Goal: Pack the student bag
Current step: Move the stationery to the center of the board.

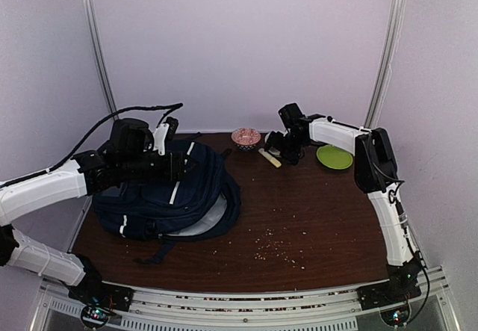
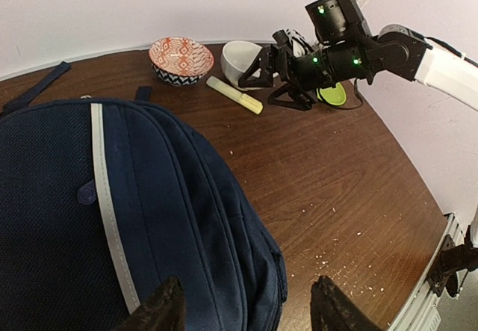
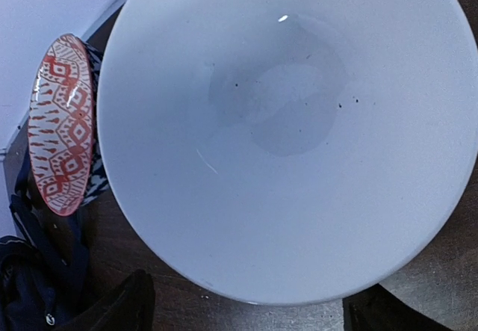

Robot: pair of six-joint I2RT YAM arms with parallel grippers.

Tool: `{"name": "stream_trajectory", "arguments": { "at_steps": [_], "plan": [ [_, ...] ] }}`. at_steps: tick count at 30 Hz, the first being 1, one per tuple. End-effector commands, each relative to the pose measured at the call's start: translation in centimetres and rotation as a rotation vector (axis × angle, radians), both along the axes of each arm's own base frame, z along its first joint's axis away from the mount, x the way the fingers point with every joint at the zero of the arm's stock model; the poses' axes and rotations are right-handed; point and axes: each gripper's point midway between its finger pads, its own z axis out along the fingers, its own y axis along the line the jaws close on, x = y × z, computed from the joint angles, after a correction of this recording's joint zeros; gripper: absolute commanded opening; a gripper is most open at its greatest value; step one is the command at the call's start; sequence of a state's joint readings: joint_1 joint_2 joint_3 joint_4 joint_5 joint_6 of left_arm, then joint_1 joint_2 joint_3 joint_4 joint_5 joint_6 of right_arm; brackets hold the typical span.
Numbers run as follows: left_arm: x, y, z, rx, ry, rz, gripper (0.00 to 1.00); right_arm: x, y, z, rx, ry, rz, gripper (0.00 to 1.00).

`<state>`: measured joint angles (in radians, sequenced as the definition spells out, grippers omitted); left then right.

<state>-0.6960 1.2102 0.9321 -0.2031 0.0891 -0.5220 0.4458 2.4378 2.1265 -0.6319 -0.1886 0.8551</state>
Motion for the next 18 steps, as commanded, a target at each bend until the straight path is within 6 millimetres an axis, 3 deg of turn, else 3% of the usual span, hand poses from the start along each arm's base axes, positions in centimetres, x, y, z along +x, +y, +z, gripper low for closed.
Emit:
{"name": "stream_trajectory", "arguments": {
  "at_steps": [1,8,13,18],
  "plan": [
    [0.1,-0.5,1.9,-0.039,-0.043,-0.015,0.98,-1.3,-0.5,-2.1,-0.086,0.070,0.045,0.84],
    [-0.2,-0.3,2.2,-0.056,-0.052,-0.012,0.98,-1.6,0.1,-2.5,-0.068,0.113,0.070,0.68],
    [-0.3,-0.6,2.5,-0.076,-0.056,-0.021,0.98,-1.1,0.3,-2.5,-0.056,0.121,0.051,0.73],
    [-0.5,-0.5,2.8,-0.079,-0.063,-0.022,0.98,-0.6,0.7,-2.5,-0.036,0.127,0.046,0.69]
  ]
}}
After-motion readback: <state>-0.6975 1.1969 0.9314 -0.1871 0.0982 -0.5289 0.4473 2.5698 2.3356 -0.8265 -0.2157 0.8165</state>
